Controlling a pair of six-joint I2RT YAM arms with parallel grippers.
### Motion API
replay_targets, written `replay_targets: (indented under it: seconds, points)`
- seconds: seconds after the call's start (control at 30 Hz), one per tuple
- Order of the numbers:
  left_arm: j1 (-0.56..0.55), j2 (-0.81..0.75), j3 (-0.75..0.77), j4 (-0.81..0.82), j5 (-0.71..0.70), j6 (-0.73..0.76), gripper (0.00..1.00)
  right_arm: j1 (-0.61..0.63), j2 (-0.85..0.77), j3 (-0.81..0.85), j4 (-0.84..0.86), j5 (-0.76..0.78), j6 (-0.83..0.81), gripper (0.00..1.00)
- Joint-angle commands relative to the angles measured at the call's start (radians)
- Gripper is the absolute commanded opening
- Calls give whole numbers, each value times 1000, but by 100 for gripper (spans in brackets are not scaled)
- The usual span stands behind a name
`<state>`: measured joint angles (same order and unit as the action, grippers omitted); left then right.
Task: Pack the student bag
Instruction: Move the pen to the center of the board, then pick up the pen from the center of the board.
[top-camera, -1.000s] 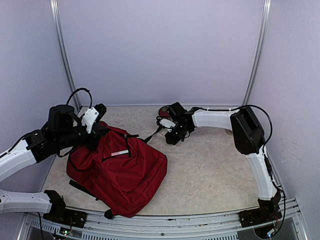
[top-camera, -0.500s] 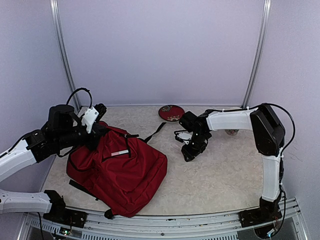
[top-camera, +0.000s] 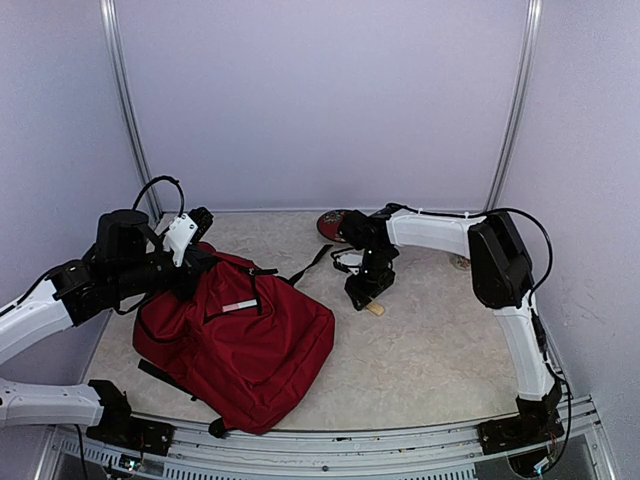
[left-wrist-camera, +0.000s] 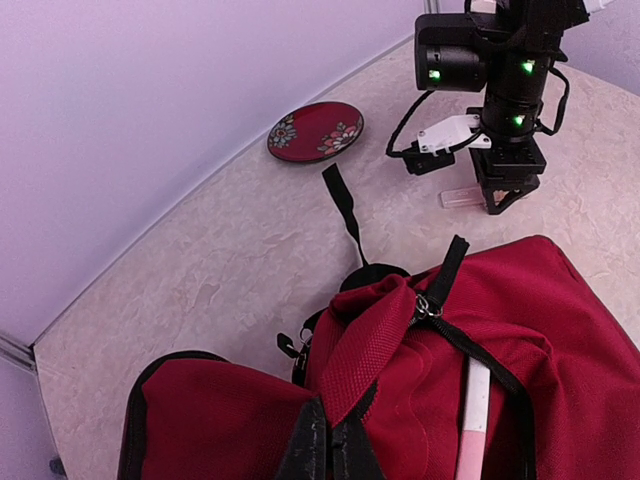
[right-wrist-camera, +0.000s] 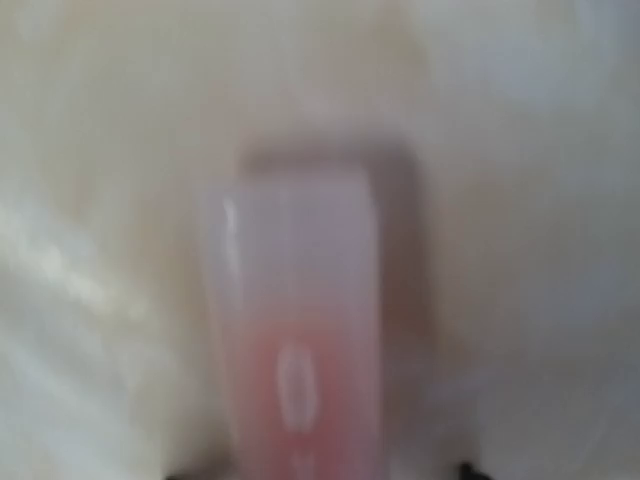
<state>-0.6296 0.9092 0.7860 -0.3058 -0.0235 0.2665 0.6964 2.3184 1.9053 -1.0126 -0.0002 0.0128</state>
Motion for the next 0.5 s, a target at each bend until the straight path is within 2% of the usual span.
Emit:
replay_targets:
  seconds: [0.0,0.1,0.13,0.3,0.47]
  points:
    - [6,-24,2,95,3,9,0,6,81,57,-38,-13,-28,50]
    - [6,-24,4,97,4,9,0,6,75,58,-38,-16,-25,28]
    - [6,-24,3,97,5,9,0,6,69,57,-38,-15,-24,25]
    - [6,-24,4,96,9,8,0,6,-13,32,-14,11,-4,16]
    - [6,-28,0,101,51,13,0,7,-186,-60,71,-3,20,10]
